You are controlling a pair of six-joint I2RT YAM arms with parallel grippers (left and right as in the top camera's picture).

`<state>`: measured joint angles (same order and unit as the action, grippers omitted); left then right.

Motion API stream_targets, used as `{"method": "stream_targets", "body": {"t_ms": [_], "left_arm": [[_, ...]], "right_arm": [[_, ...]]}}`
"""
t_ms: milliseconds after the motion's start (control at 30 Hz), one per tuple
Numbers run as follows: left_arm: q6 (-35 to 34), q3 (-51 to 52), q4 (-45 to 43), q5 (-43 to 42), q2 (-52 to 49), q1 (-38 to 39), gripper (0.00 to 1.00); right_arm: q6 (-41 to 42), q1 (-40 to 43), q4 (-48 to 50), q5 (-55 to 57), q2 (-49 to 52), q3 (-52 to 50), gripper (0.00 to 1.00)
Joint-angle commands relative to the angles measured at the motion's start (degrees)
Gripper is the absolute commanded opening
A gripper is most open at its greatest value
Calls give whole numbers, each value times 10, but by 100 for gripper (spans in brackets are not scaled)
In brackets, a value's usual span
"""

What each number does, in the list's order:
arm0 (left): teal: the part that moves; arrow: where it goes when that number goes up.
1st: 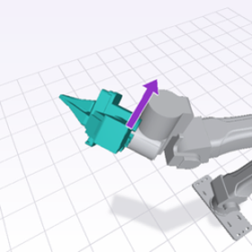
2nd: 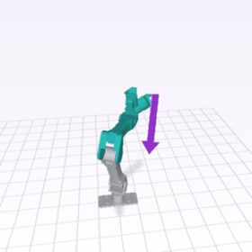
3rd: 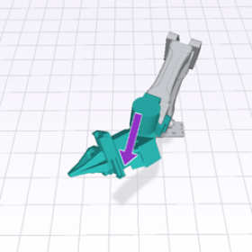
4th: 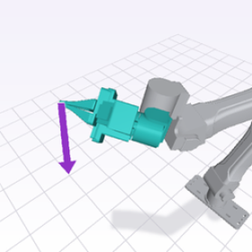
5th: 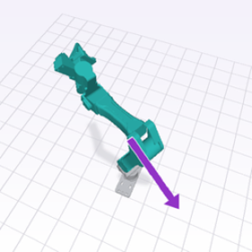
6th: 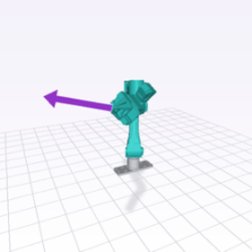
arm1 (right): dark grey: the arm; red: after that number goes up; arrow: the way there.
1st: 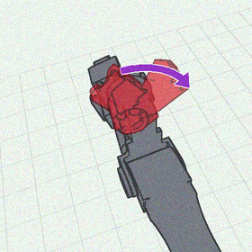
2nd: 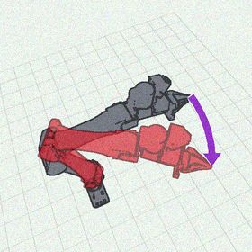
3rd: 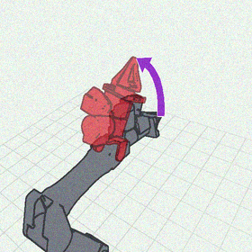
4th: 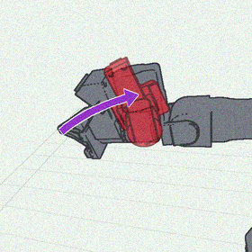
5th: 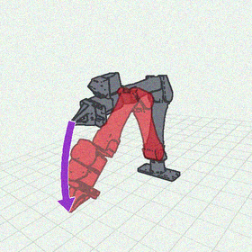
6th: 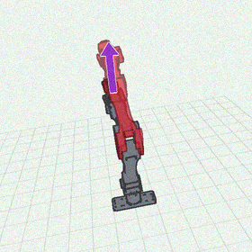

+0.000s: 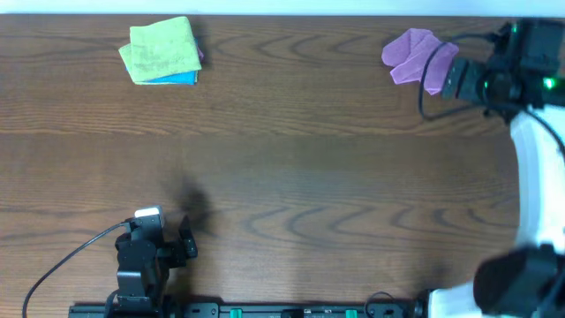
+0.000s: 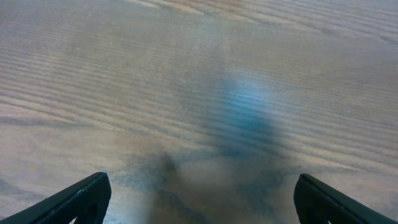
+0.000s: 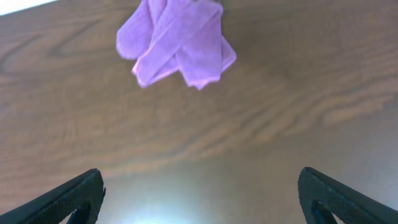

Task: Fold the cloth
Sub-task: 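Reach the right gripper to the purple cloth and grasp its edge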

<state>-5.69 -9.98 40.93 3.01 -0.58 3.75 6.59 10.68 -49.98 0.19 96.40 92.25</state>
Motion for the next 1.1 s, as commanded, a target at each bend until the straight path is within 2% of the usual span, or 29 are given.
{"method": "stream_targets", "body": {"t_ms": [0, 333, 533, 700, 867, 967, 1067], "left_arm": [[10, 7, 10, 2, 4, -4, 95], [10, 7, 10, 2, 4, -4, 95], [10, 7, 10, 2, 4, -4, 95], [10, 7, 10, 2, 4, -4, 95], [10, 7, 10, 2, 4, -4, 95], [10, 7, 10, 2, 4, -4, 95], [10, 7, 10, 2, 4, -4, 95]], "right_arm": [[6, 15, 15, 5, 67, 53, 99], [-36, 23, 107, -44, 219, 119, 99], [-38, 12, 193, -69, 271, 119, 99], [-37, 5, 199, -123, 286, 118, 99], [-23, -13, 229, -137, 317, 118, 95], [-9, -29, 243, -137, 341, 118, 88], [-4, -45, 261, -137, 361, 118, 89]]}}
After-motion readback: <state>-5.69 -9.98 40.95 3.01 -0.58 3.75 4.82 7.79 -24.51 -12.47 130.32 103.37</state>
